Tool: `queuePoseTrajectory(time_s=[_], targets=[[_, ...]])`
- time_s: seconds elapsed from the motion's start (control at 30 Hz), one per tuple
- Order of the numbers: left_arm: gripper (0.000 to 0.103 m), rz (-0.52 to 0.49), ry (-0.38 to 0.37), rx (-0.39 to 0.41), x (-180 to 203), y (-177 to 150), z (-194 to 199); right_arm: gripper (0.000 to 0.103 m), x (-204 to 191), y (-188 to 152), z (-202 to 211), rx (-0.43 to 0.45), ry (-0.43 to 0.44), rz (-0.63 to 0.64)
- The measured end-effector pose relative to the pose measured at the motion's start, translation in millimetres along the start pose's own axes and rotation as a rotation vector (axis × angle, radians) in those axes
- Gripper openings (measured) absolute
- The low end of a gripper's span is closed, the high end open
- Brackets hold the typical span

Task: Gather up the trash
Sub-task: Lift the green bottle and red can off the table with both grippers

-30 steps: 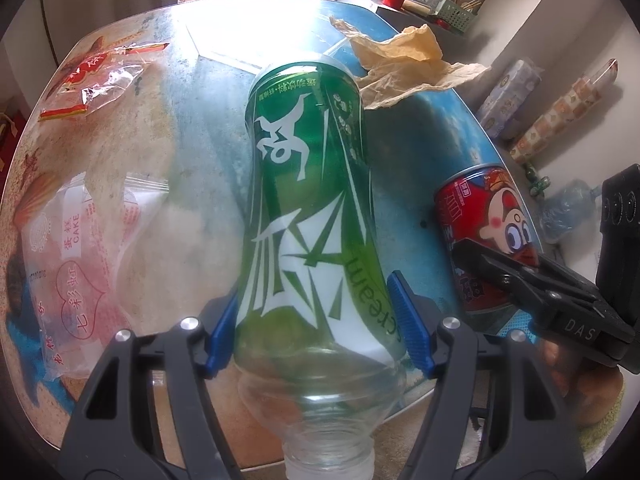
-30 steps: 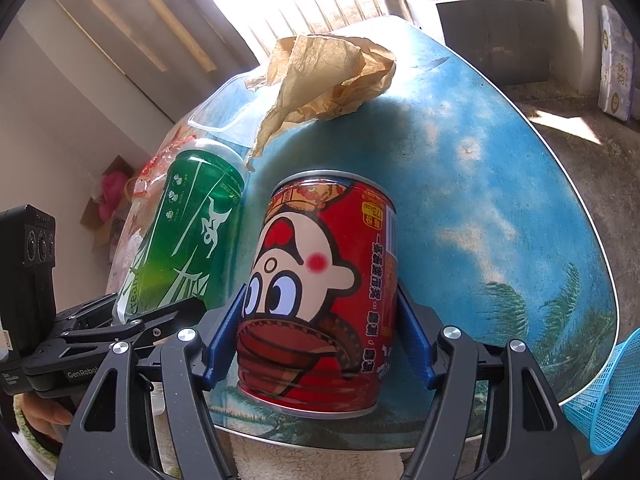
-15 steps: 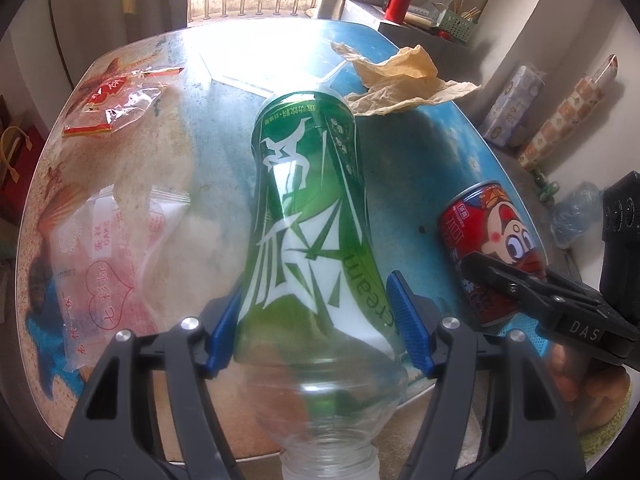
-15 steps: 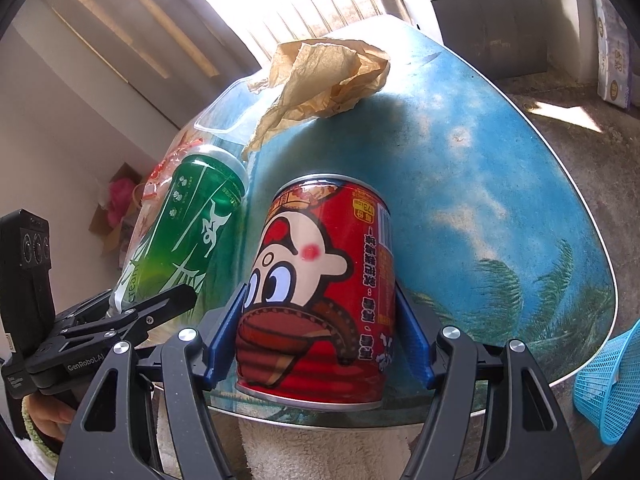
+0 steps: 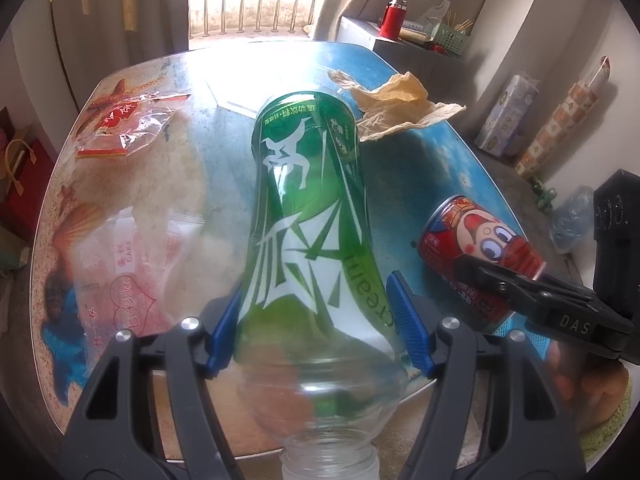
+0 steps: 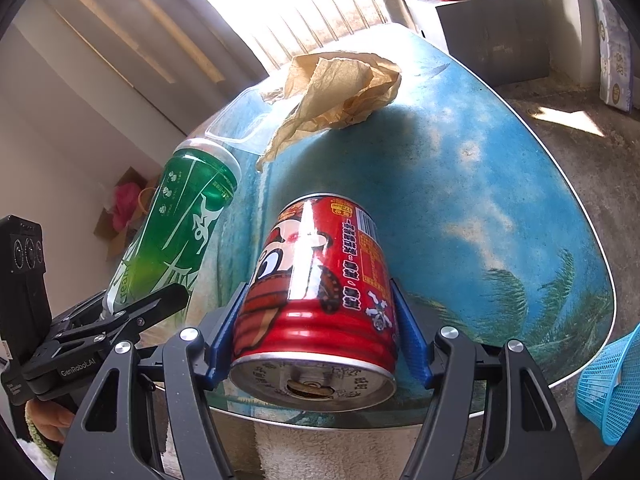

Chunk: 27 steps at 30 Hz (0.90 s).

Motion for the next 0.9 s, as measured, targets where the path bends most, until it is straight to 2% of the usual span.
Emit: queuePoseTrajectory(time_s=[0.27, 0.57, 0.9], targets=[[0.065, -0.006, 0.007, 0.006, 3.6, -3.9, 4.1, 0.066, -3.4, -1.4, -0.1, -0.006, -0.006, 0.02], [0.065, 0.016, -0.019, -0.054, 0.5, -16.2, -14.7, 0.066, -5.3, -15.0, -11.7, -0.071, -0.045, 0.053], [0.065, 0.03, -0.02, -0.082, -7.6, -21.9, -28.4, 0.064, -8.6, -12.2, -22.4, -0.068, -0.059, 0.046]])
Point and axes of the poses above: each gripper's, at about its wrist camera, not at the fingertips, and z roughly against the way its jaws point, x to its right, y to its top, the point moved 9 cm from there along -z, roughly the way its jaws point, and after that the axes turned 14 degrees about -y, right-handed, at the moved point
